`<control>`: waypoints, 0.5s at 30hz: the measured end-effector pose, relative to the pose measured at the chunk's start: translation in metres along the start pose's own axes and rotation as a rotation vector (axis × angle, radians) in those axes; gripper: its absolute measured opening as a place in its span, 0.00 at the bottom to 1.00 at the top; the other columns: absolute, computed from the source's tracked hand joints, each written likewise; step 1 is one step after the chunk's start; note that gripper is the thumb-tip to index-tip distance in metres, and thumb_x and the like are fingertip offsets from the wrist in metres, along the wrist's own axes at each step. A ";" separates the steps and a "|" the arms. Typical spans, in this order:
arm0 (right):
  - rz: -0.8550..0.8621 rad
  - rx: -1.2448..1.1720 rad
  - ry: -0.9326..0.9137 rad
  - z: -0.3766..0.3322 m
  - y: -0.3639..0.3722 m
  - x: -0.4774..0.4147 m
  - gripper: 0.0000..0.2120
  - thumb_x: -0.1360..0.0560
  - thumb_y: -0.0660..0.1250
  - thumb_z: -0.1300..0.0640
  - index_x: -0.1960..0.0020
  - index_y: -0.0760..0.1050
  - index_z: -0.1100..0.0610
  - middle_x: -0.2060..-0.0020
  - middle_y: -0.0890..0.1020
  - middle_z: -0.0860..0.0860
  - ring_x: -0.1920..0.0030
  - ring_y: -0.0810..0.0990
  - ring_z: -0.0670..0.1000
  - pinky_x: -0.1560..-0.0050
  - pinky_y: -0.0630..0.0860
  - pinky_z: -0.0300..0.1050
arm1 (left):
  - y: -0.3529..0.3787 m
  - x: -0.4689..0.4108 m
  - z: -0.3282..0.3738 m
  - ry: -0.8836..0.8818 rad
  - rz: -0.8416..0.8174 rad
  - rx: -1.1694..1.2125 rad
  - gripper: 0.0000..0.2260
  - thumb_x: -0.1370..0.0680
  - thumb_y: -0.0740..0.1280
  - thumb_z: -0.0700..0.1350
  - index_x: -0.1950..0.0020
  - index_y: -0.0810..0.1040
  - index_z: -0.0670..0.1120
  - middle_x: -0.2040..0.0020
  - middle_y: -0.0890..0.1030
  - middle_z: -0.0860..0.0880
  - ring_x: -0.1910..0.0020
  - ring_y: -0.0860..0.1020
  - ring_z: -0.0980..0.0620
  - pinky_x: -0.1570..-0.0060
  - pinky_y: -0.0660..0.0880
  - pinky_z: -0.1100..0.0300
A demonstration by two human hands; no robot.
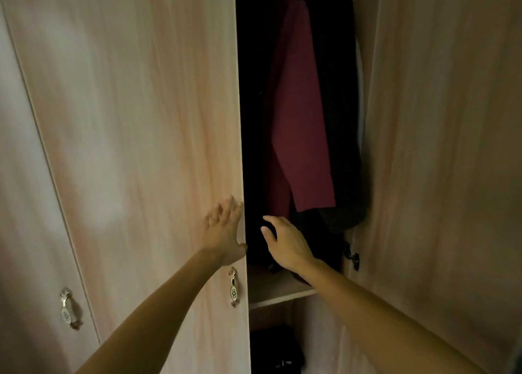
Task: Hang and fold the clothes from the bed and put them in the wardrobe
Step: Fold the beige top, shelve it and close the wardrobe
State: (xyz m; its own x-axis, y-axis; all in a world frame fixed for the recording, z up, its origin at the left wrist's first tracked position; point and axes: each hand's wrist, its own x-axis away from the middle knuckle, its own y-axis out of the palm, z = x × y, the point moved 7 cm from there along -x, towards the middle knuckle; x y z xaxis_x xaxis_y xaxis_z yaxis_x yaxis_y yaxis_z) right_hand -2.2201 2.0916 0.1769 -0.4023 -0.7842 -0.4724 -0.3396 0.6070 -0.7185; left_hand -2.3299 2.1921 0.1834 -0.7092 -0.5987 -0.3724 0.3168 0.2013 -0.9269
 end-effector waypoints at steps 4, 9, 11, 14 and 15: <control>-0.018 0.056 0.008 0.008 0.003 0.003 0.20 0.19 0.55 0.47 0.29 0.66 0.52 0.33 0.71 0.50 0.35 0.72 0.52 0.36 0.70 0.49 | 0.008 -0.004 -0.003 0.005 0.007 0.035 0.43 0.27 0.65 0.54 0.24 0.37 0.52 0.24 0.33 0.47 0.26 0.34 0.37 0.27 0.44 0.40; 0.024 0.058 0.115 0.031 -0.003 0.020 0.20 0.19 0.55 0.46 0.30 0.66 0.51 0.33 0.71 0.50 0.36 0.73 0.52 0.37 0.71 0.50 | 0.014 -0.002 0.019 -0.028 0.176 0.202 0.36 0.25 0.64 0.51 0.23 0.48 0.48 0.22 0.45 0.45 0.24 0.43 0.42 0.28 0.46 0.42; 0.033 0.067 0.152 0.042 -0.011 0.031 0.20 0.20 0.55 0.46 0.30 0.66 0.50 0.33 0.71 0.49 0.36 0.73 0.51 0.37 0.71 0.50 | 0.015 0.003 0.041 -0.015 0.207 0.275 0.32 0.23 0.62 0.52 0.23 0.52 0.47 0.22 0.51 0.44 0.24 0.47 0.44 0.27 0.47 0.44; 0.073 0.074 0.197 0.060 -0.032 0.051 0.20 0.19 0.55 0.47 0.30 0.67 0.51 0.34 0.72 0.49 0.36 0.72 0.51 0.38 0.71 0.47 | 0.012 0.013 0.071 0.035 0.248 0.340 0.28 0.22 0.61 0.52 0.24 0.59 0.46 0.24 0.59 0.43 0.24 0.54 0.44 0.27 0.51 0.45; 0.091 0.074 0.206 0.066 -0.041 0.057 0.20 0.19 0.56 0.47 0.30 0.67 0.51 0.34 0.72 0.49 0.35 0.72 0.50 0.37 0.71 0.46 | 0.010 0.016 0.081 0.050 0.257 0.357 0.26 0.22 0.61 0.51 0.25 0.61 0.46 0.25 0.61 0.43 0.25 0.56 0.44 0.27 0.53 0.45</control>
State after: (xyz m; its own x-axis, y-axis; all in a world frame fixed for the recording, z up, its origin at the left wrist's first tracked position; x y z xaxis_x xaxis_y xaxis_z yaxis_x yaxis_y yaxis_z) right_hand -2.1733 2.0138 0.1455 -0.5960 -0.6793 -0.4281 -0.2340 0.6570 -0.7167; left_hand -2.2868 2.1220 0.1718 -0.6062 -0.5239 -0.5984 0.6781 0.0528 -0.7331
